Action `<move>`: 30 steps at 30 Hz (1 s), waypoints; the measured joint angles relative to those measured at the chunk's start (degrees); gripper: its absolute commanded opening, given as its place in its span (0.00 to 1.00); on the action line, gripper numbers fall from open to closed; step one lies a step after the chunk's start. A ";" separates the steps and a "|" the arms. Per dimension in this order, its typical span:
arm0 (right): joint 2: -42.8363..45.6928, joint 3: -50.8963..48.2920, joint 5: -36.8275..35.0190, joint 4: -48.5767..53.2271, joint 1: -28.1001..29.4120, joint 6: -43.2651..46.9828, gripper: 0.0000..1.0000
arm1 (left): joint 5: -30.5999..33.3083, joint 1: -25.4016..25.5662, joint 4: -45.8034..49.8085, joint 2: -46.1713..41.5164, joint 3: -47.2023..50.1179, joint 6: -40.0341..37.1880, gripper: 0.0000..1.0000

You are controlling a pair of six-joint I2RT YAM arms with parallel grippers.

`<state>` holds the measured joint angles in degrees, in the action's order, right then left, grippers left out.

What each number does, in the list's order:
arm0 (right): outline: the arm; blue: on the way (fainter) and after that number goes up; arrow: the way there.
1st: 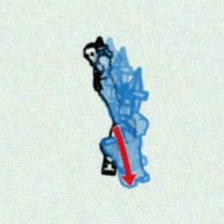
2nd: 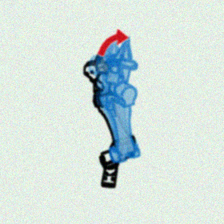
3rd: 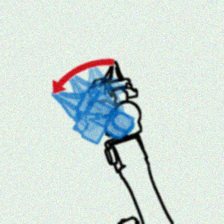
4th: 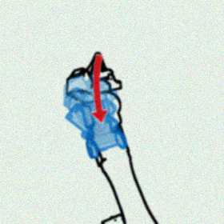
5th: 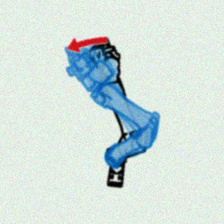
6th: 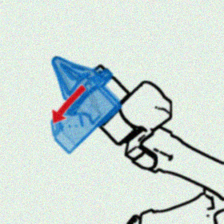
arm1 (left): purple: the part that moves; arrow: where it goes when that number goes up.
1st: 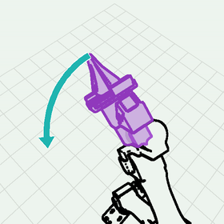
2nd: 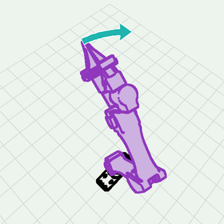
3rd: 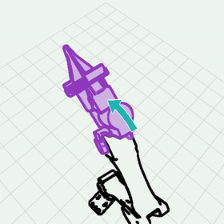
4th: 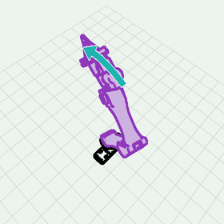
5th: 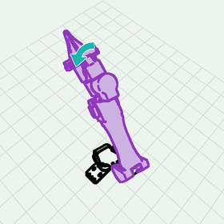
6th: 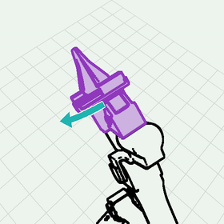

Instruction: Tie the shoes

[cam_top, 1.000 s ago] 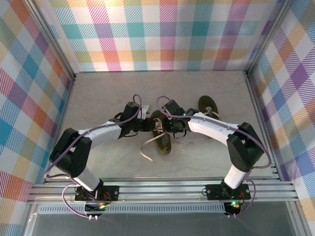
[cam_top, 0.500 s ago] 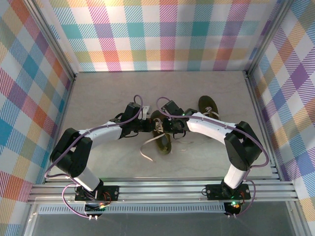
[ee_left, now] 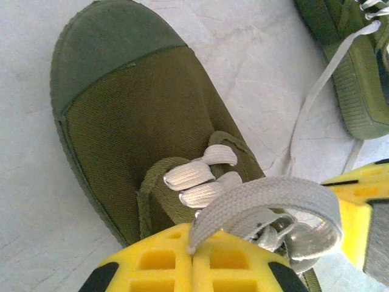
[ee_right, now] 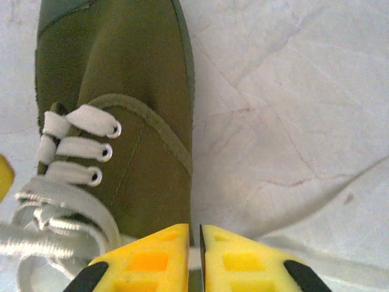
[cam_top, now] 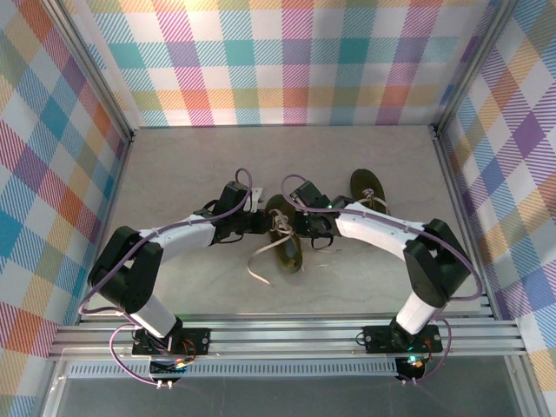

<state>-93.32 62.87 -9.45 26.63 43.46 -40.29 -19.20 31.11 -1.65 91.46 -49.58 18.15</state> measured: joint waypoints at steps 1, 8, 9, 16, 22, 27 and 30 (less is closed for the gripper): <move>1.18 -1.01 0.63 -0.94 0.00 -0.20 0.22 | -0.31 0.00 0.00 0.00 -0.04 0.00 0.00; 3.63 -2.49 4.83 -7.82 0.00 -4.55 0.26 | 0.42 1.57 1.81 0.98 -2.93 -1.49 0.00; 3.50 -2.49 5.25 -8.33 0.00 -5.01 0.26 | 0.83 2.01 2.25 0.98 -3.61 -1.88 0.00; 0.76 -2.43 6.34 -8.98 0.00 -6.47 0.26 | 3.43 3.32 4.74 0.98 -5.97 -3.67 0.00; -1.55 -2.08 7.19 -8.90 -0.07 -7.13 0.27 | 4.33 3.32 5.44 0.98 -5.97 -4.09 0.00; -1.84 -1.90 7.63 -9.09 -0.28 -7.30 0.26 | 4.57 3.32 6.10 0.98 -5.97 -4.09 0.00; -1.84 -1.95 8.22 -9.79 -0.39 -7.30 0.27 | 4.87 3.32 6.10 0.98 -5.97 -4.09 0.00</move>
<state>-95.15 60.93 -1.23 16.84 43.07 -47.59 -14.33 34.44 4.45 92.44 -55.55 14.06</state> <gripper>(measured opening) 0.264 0.053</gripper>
